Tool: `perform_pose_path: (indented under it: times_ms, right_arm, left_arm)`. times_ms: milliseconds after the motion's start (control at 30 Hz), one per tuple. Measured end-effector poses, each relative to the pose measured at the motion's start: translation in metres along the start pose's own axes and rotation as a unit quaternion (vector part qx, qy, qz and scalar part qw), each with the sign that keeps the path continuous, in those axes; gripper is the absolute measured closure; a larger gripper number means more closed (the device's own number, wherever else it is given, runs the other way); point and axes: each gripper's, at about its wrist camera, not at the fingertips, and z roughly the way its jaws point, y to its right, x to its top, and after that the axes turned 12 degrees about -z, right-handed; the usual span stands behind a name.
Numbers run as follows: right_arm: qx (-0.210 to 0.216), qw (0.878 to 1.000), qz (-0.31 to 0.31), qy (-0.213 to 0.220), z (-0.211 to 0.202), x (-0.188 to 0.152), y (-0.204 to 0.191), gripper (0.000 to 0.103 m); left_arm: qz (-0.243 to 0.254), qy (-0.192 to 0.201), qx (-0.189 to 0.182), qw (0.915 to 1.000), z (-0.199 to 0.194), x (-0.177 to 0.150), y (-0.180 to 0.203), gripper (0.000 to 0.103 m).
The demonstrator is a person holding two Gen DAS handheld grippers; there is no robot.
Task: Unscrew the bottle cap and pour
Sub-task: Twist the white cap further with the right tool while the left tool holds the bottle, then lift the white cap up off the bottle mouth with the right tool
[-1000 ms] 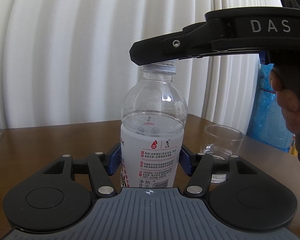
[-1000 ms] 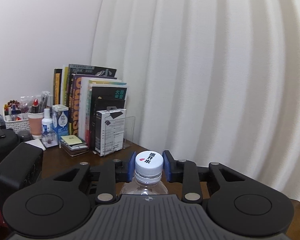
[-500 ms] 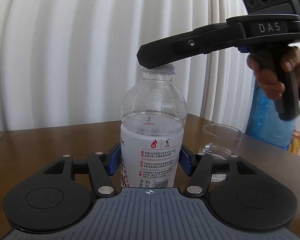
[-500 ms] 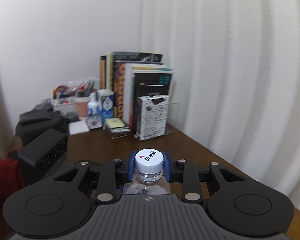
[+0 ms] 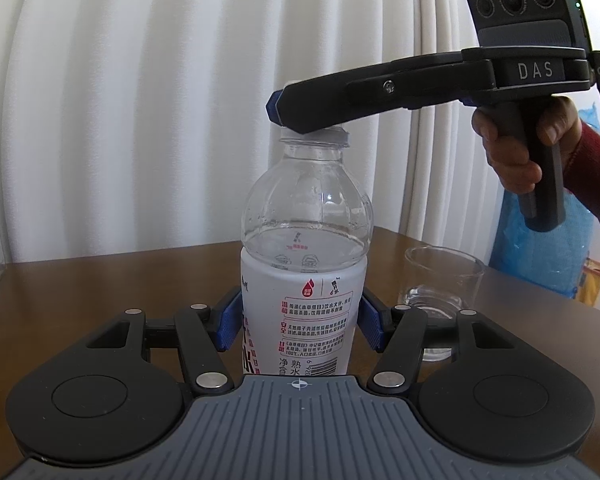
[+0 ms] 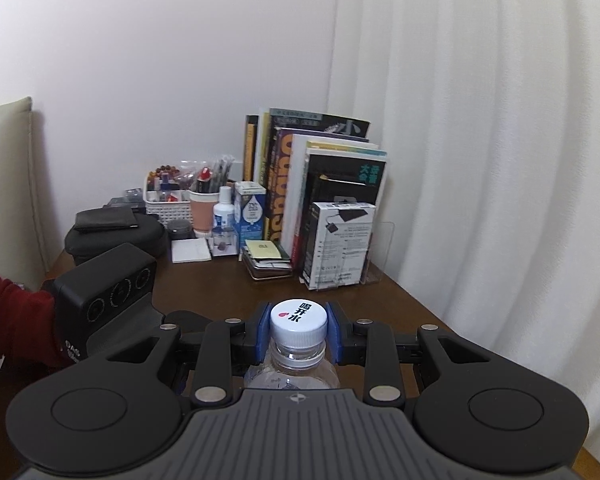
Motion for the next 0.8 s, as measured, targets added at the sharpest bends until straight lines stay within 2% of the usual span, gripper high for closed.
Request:
perform_pose_path:
  times_ms: [167, 567, 800]
  right_arm:
    - [-0.001, 1.000, -0.001, -0.006, 0.001, 0.002, 0.003, 0.071]
    - [0.046, 0.998, 0.031, 0.021, 0.000, -0.005, 0.022, 0.071]
    - [0.061, 0.997, 0.034, 0.015, 0.001, -0.006, 0.028, 0.071]
  left_arm:
    - [-0.003, 0.000, 0.000, 1.0000, 0.000, -0.001, -0.002, 0.044]
    - [0.000, -0.001, -0.003, 1.0000, -0.001, -0.002, -0.003, 0.044]
    - [0.002, -0.001, -0.002, 1.0000, -0.002, -0.002, -0.002, 0.044]
